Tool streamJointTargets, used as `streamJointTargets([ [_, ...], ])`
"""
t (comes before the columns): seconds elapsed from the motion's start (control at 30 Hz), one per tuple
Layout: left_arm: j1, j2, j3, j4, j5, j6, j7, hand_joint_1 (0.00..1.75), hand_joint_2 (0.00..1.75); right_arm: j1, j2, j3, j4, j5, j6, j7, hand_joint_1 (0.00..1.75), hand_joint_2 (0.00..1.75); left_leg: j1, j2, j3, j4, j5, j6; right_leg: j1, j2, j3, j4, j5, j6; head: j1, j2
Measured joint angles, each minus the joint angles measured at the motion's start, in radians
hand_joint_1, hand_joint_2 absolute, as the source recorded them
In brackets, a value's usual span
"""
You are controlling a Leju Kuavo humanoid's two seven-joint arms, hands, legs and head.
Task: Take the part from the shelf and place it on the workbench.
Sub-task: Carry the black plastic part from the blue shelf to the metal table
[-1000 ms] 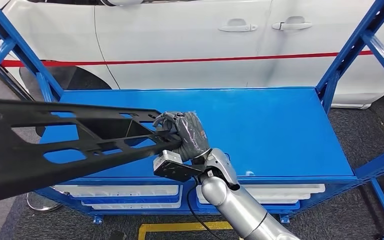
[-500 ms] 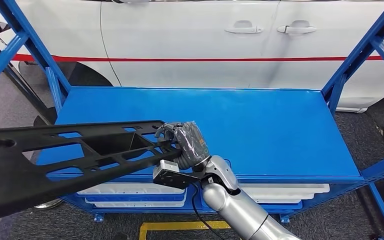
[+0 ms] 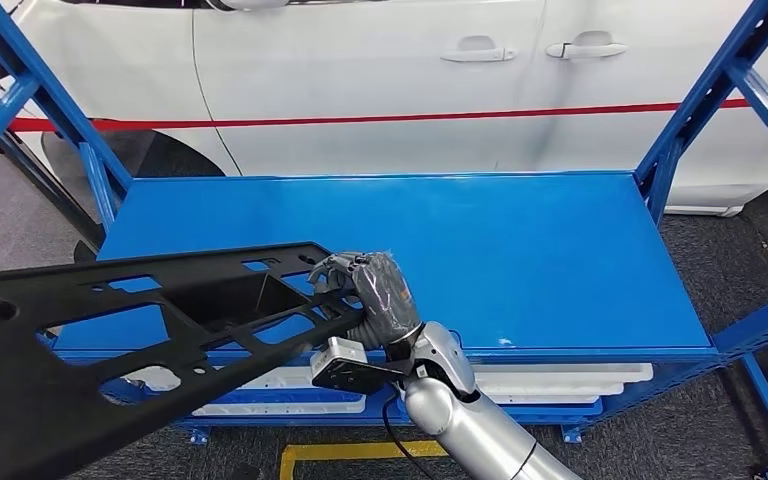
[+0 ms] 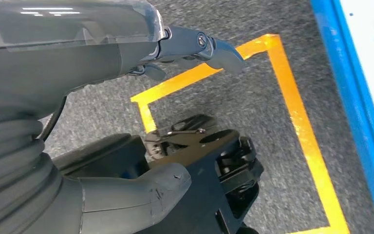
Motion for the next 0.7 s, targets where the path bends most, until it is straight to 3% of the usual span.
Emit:
streamJointTargets([
  [0.07,-0.001,0.0,0.002,0.0,0.003,0.003,0.005,0.0,1.75,0.003,0.0,0.0,-0.012,-0.001,-0.003,-0.003,1.75,1.75,0.0,0.0,0.067,-0.135,0.051,0.005,0.001,0.002,-0.001,0.004,-0.003,0.006,0.0,0.0],
  [0.1,-0.002,0.0,0.003,0.0,0.003,0.004,0.005,0.0,1.75,0.003,0.0,0.0,-0.017,-0.002,-0.005,-0.003,1.75,1.75,-0.002,-0.001,0.086,-0.176,0.061,0.01,0.002,0.003,-0.002,0.005,-0.003,0.01,0.0,0.0],
  [0.23,0.0,0.001,0.007,0.0,0.005,0.005,0.017,0.0,1.75,0.007,0.0,0.0,-0.031,-0.004,-0.008,-0.004,1.75,1.75,-0.005,-0.002,0.093,-0.2,0.068,0.035,0.003,0.003,-0.006,0.008,-0.006,0.03,0.0,0.0],
  [0.3,-0.001,0.001,0.009,0.0,0.008,0.005,0.035,0.0,1.75,0.009,-0.002,0.0,-0.045,-0.009,-0.009,-0.005,1.75,1.75,-0.001,0.001,0.094,-0.208,0.078,0.049,0.003,0.003,-0.028,0.061,-0.048,0.037,0.0,0.0],
  [0.37,-0.002,0.001,0.011,0.0,0.011,0.004,0.054,0.0,1.75,0.011,-0.004,-0.001,-0.057,-0.016,-0.008,-0.005,1.75,1.75,-0.003,0.003,0.09,-0.206,0.082,0.055,0.002,0.003,-0.079,0.183,-0.12,0.04,0.001,0.0],
  [0.4,-0.002,0.001,0.012,0.0,0.012,0.003,0.061,0.0,1.75,0.012,-0.005,-0.001,-0.06,-0.019,-0.008,-0.005,1.75,1.75,-0.004,0.003,0.086,-0.203,0.082,0.055,0.002,0.003,-0.104,0.242,-0.145,0.041,0.0,0.0],
  [0.43,-0.002,0.001,0.013,0.0,0.013,0.001,0.066,0.0,1.75,0.013,-0.006,-0.001,-0.062,-0.02,-0.008,-0.004,1.75,1.75,-0.005,0.003,0.083,-0.2,0.082,0.055,0.001,0.003,-0.116,0.273,-0.151,0.042,0.001,0.0],
  [0.47,-0.001,0.001,0.014,0.0,0.014,0.0,0.068,0.0,1.75,0.014,-0.007,-0.001,-0.063,-0.02,-0.007,-0.003,1.75,1.75,-0.005,0.003,0.08,-0.196,0.082,0.056,0.001,0.003,-0.109,0.267,-0.138,0.042,0.001,0.0],
  [0.5,-0.002,0.001,0.014,0.0,0.015,-0.001,0.07,0.0,1.75,0.014,-0.008,-0.001,-0.066,-0.02,-0.007,-0.003,1.75,1.75,-0.005,0.003,0.077,-0.193,0.082,0.056,0.001,0.002,-0.085,0.225,-0.11,0.04,0.001,0.0],
  [0.6,-0.003,-0.002,0.014,0.0,0.015,-0.004,0.072,0.0,1.75,0.011,-0.008,-0.001,-0.076,-0.02,-0.006,-0.002,1.75,1.75,-0.009,0.0,0.069,-0.181,0.083,0.049,0.004,0.003,0.008,0.048,-0.037,0.032,0.0,0.0],
  [0.7,-0.004,-0.003,0.015,0.0,0.016,-0.006,0.073,0.0,1.75,0.011,-0.008,-0.001,-0.081,-0.02,-0.004,-0.002,1.75,1.75,-0.012,-0.001,0.06,-0.179,0.092,0.032,0.007,0.005,0.013,0.02,-0.024,0.02,0.0,0.0],
])
